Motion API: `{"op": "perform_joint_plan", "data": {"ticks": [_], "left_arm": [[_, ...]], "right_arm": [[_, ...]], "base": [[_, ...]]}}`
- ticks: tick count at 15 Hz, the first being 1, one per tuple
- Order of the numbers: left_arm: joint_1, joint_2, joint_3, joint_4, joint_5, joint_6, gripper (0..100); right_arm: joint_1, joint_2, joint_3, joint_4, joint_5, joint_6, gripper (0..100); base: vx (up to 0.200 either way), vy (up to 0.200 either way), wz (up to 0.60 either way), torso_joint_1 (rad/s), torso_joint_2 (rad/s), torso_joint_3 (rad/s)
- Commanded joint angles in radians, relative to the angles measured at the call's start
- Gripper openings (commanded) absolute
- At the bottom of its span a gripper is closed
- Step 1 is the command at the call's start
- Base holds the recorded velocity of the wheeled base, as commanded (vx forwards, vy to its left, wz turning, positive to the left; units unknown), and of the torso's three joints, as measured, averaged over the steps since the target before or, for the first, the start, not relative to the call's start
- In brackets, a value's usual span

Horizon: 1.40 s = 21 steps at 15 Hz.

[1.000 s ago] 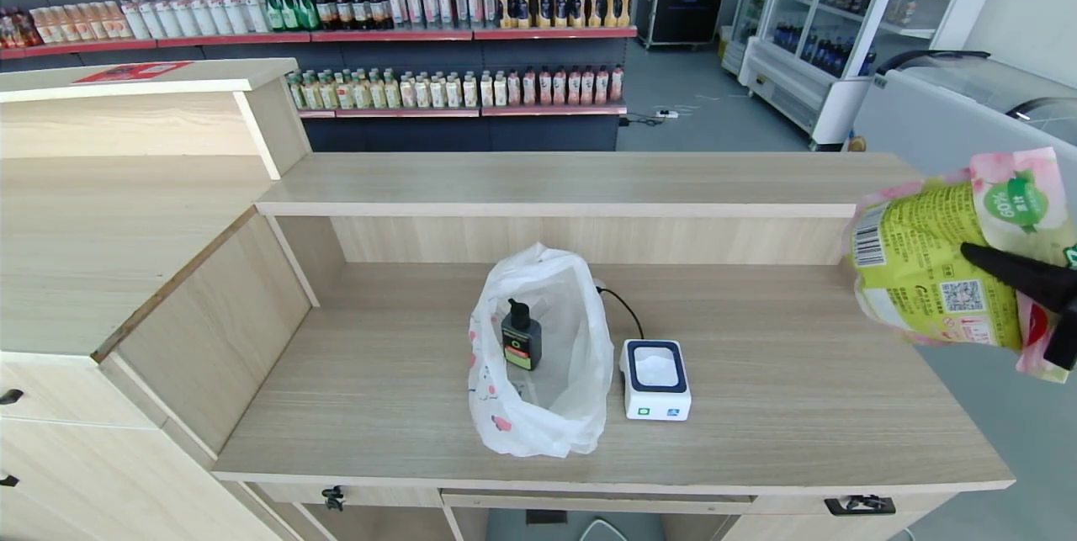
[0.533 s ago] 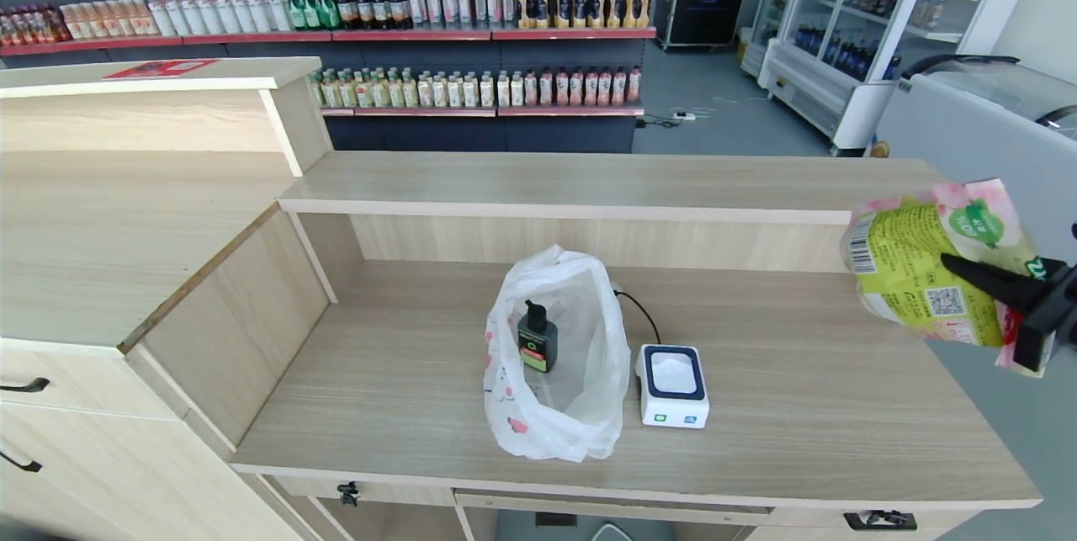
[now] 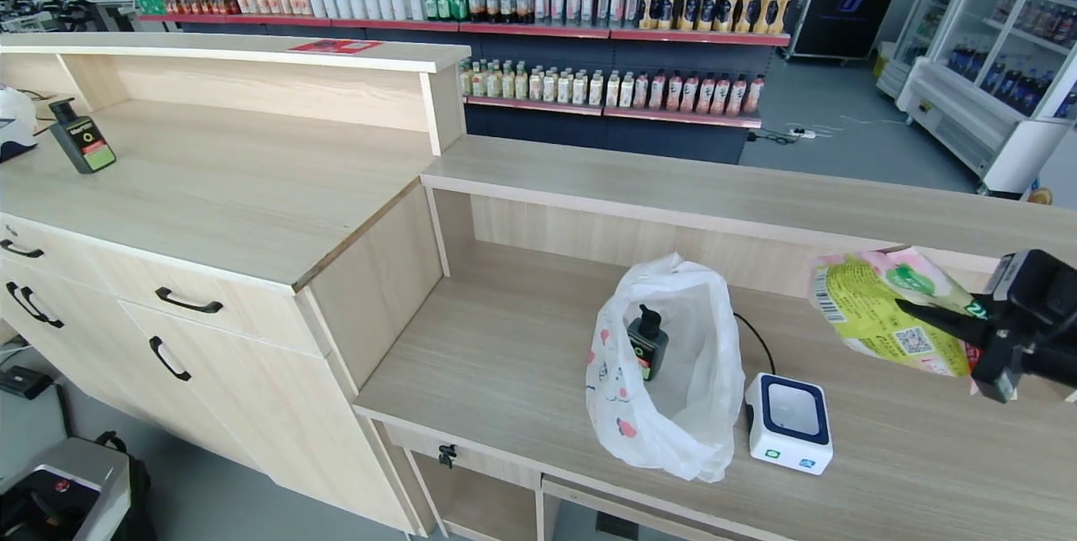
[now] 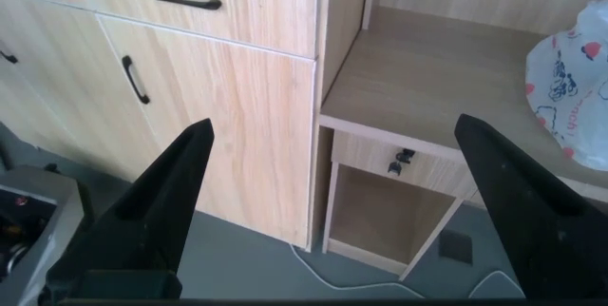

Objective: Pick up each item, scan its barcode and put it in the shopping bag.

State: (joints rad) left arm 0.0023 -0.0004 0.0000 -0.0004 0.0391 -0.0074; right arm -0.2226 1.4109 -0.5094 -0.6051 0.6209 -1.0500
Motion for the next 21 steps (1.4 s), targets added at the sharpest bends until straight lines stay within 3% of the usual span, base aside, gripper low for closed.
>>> {"op": "perform_joint_plan", "data": {"ticks": [1,4,14,21], "left_arm": [[-0.001,0.000,0.000,0.000,-0.001,0.000,100],[-0.001,0.000,0.000,0.000,0.001,0.000,100],[-0.001,0.000,0.000,0.000,-0.001,0.000,100],[-0.001,0.000,0.000,0.000,0.001,0.000,100]], "right_arm": [[-0.043,0.146,-0.009,-0.065,0.080,-0.059,0],[-0.100,0.301,-0.070,-0.087,0.203,-0.263,0],[-0.115,0.476,-0.120,-0.084,0.207,-0.541,0],[-0.170,0.568,-0.189,0.024,0.246,-0.906,0]], "base": [[0.000,0.000,0.00,0.000,0.00,0.000],[0.000,0.000,0.00,0.000,0.00,0.000],[0.000,0.000,0.00,0.000,0.00,0.000],[0.000,0.000,0.00,0.000,0.00,0.000]]}}
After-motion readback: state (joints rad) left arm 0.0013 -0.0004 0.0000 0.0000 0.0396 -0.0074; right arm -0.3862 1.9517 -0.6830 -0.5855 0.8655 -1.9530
